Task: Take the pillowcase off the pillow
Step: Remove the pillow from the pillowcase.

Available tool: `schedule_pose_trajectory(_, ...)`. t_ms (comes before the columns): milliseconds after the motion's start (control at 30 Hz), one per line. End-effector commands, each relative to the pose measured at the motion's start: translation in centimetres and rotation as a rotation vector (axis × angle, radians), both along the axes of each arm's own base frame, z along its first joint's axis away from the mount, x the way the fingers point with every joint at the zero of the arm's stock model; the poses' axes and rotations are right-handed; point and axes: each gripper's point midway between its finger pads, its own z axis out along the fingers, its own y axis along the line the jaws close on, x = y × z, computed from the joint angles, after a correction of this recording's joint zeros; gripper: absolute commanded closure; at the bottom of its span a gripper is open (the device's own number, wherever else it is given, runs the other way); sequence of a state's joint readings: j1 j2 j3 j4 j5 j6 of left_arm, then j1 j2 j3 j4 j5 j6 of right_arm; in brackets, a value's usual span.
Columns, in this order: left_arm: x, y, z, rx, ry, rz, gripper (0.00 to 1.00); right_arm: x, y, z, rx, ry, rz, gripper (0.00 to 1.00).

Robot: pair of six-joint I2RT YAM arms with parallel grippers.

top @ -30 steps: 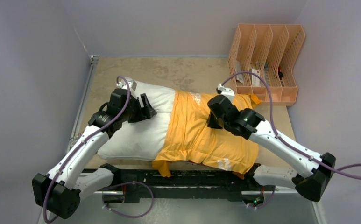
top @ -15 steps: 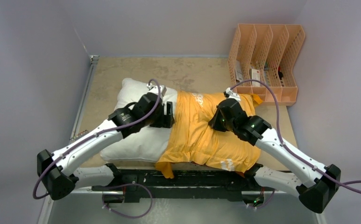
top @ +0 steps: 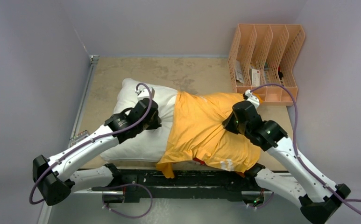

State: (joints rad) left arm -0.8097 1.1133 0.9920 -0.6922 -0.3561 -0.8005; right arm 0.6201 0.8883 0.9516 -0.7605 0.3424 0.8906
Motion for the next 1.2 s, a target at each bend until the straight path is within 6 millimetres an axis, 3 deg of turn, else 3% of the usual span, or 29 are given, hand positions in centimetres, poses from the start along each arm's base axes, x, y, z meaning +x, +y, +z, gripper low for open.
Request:
schedule_pose_trajectory(0,-1.7,7.3,-3.8,0.26,0.095,0.118,1.0,-2.3,-5.5,-1.5,-0.201,0.076,-0.071,1.0)
schedule_pose_trajectory(100,-1.6,5.7,-3.6,0.199,0.092,0.056,1.0,-1.1,-2.0,0.8,-0.087,0.03,0.054,0.96)
schedule_pose_trajectory(267,-1.3,3.0,-2.7,0.071,0.077,-0.002,1.0,0.1,4.1,6.3,0.076,-0.072,0.333,0.6)
schedule_pose_trajectory(367,-1.1,2.4,-2.3,0.034,0.066,0.001,1.0,-0.3,7.1,7.9,0.112,-0.111,0.409,0.49)
schedule_pose_trajectory(433,-1.0,2.5,-2.2,0.033,0.063,0.008,1.0,-1.4,9.2,7.9,0.089,-0.108,0.439,0.46)
schedule_pose_trajectory(533,-1.0,2.8,-2.0,0.045,0.059,0.021,1.0,-3.2,11.4,5.8,-0.032,-0.055,0.422,0.44)
schedule_pose_trajectory(633,-1.0,3.2,-2.0,0.053,0.057,0.037,1.0,-5.7,13.4,4.8,-0.105,-0.052,0.399,0.36)
schedule_pose_trajectory(867,-1.1,3.6,-1.9,0.051,0.051,0.053,1.0,-10.2,22.5,1.7,0.092,-0.033,0.571,0.23)
schedule_pose_trajectory(933,-1.1,3.4,-1.8,0.043,0.049,0.044,1.0,-9.7,22.8,0.5,0.062,-0.029,0.541,0.16)
schedule_pose_trajectory(1067,-1.3,3.2,-2.0,0.025,0.049,0.038,1.0,-7.4,19.7,-3.6,-0.155,-0.006,0.392,0.14)
schedule_pose_trajectory(1100,-1.4,3.3,-2.1,0.025,0.05,0.041,1.0,-6.6,18.9,-3.9,-0.201,-0.012,0.343,0.19)
schedule_pose_trajectory(1167,-1.4,3.4,-2.3,0.028,0.051,0.044,1.0,-5.5,15.9,-4.2,-0.318,-0.006,0.217,0.46)
